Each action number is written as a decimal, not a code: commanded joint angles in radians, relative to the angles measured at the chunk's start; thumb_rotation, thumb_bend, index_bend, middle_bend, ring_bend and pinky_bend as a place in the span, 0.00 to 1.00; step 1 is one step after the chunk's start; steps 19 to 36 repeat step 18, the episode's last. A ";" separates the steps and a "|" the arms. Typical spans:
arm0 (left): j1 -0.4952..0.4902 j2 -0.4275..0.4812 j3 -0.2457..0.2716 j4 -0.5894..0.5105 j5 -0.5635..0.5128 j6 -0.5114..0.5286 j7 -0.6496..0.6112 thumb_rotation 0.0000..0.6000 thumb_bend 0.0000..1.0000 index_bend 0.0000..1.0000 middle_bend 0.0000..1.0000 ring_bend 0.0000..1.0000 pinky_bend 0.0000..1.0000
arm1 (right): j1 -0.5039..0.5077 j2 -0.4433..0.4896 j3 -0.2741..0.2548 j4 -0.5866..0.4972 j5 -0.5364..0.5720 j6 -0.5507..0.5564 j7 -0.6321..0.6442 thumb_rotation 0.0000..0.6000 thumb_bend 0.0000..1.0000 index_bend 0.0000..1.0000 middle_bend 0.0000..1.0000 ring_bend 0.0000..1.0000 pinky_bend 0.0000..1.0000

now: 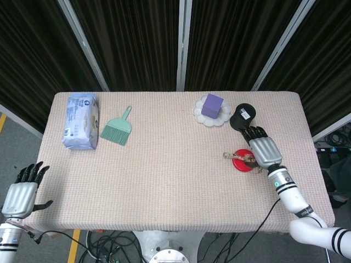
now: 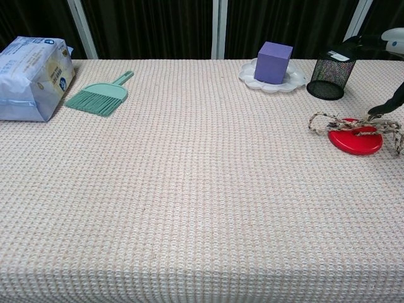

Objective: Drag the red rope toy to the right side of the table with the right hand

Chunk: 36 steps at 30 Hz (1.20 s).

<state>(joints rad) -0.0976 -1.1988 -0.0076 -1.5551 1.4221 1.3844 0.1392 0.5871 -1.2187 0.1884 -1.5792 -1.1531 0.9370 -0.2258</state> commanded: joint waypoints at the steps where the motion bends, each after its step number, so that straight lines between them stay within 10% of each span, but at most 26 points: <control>1: 0.000 0.000 0.000 -0.001 -0.001 -0.001 0.002 1.00 0.07 0.11 0.03 0.00 0.10 | -0.038 0.034 -0.011 -0.027 -0.041 0.060 0.043 1.00 0.03 0.00 0.00 0.00 0.00; 17: -0.002 0.016 -0.019 -0.010 0.026 0.041 -0.013 1.00 0.07 0.11 0.03 0.00 0.10 | -0.451 0.053 -0.223 0.063 -0.302 0.596 0.105 1.00 0.04 0.00 0.00 0.00 0.00; 36: -0.004 0.017 -0.021 -0.010 0.027 0.040 -0.014 1.00 0.07 0.11 0.03 0.00 0.10 | -0.466 0.043 -0.229 0.074 -0.306 0.609 0.116 1.00 0.04 0.00 0.00 0.00 0.00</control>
